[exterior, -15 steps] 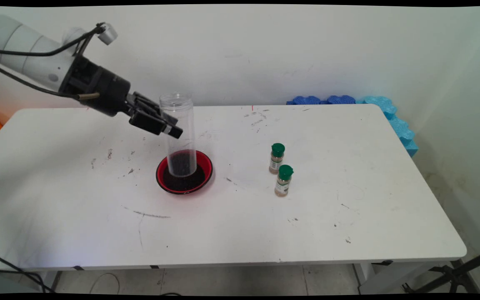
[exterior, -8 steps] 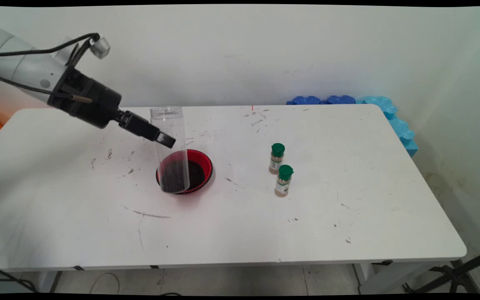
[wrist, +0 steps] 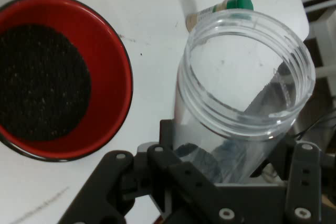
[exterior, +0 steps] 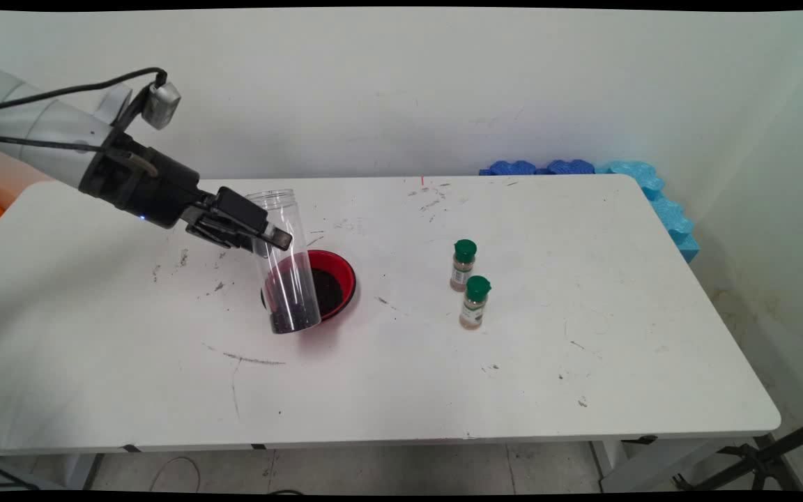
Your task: Pour the black seasoning powder in the red bowl
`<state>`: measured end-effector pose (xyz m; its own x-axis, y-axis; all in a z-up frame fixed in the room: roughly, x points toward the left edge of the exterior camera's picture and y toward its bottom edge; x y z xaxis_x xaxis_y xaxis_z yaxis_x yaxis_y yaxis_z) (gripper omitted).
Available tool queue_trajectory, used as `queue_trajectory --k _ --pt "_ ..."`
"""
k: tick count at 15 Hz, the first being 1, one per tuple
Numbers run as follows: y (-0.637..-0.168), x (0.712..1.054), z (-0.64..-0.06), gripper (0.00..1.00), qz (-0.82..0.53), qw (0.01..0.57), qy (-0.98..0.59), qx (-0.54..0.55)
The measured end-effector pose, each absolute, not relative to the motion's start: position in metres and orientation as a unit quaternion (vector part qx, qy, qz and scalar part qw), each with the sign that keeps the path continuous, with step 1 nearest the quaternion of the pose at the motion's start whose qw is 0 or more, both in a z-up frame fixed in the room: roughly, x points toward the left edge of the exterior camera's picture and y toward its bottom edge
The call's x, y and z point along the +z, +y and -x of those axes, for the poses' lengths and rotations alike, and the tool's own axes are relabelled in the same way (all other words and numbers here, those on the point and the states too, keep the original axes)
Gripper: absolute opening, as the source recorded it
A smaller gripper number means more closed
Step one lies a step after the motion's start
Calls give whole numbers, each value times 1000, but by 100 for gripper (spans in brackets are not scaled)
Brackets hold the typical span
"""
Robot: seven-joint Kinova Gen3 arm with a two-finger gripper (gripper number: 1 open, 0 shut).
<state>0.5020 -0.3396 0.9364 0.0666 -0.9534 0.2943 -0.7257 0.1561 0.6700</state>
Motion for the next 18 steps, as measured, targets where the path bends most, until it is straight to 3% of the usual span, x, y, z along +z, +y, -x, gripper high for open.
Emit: queue_trajectory --k 18 --pt "-335 900 -499 0 -794 319 -415 -308"
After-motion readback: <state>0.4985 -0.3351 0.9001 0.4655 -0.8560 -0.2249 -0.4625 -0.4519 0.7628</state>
